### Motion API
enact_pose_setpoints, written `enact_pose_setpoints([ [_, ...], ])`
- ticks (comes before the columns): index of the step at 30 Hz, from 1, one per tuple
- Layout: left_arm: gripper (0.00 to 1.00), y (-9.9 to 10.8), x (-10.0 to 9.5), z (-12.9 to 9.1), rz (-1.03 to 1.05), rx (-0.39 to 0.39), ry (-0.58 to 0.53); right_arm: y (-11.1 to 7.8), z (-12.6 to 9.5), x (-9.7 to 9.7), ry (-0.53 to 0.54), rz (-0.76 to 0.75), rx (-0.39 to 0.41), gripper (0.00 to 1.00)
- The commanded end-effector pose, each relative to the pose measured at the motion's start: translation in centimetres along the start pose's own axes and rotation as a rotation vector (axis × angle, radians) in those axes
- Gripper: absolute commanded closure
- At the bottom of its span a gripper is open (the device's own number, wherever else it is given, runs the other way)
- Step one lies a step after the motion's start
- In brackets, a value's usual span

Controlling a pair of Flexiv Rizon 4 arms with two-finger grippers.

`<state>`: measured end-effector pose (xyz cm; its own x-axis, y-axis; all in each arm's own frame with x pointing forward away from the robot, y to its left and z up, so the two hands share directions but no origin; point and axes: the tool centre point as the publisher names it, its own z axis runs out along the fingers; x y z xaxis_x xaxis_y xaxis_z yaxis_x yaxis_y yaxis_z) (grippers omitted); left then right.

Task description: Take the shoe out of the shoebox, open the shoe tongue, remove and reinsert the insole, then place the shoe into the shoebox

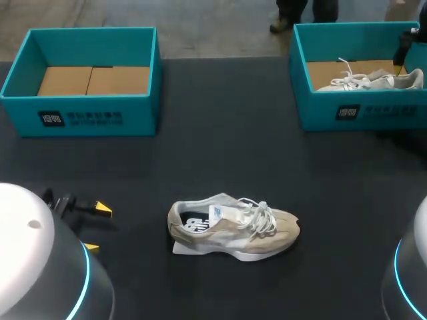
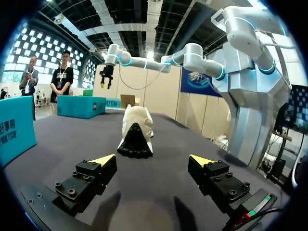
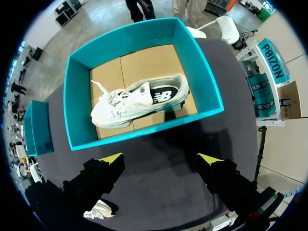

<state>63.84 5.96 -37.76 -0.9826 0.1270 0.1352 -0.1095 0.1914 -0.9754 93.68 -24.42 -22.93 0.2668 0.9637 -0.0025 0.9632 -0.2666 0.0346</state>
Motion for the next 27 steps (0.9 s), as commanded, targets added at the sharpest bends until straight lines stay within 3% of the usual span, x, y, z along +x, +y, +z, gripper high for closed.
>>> enact_pose_setpoints([
  [1,0.00,-1.0,0.1,0.1,-0.003,-0.030,-0.001,-0.1,0.0,0.0,0.001,0.002,-0.002,0.00],
  [13,0.00,-1.0,0.1,0.1,-0.003,-0.030,-0.001,-0.1,0.0,0.0,0.001,0.002,-0.002,0.00],
  [16,0.00,-0.7,-0.5,0.4,-0.090,-0.018,-0.166,-0.1,0.0,0.0,0.001,0.002,-0.002,0.00],
  [18,0.00,-0.7,-0.2,0.3,-0.067,-0.003,-0.200,-0.1,0.0,0.0,0.001,0.002,-0.002,0.00],
  [27,0.00,-0.7,-0.4,1.8,-0.004,0.008,-0.195,-0.1,0.0,0.0,0.001,0.002,-0.002,0.00],
])
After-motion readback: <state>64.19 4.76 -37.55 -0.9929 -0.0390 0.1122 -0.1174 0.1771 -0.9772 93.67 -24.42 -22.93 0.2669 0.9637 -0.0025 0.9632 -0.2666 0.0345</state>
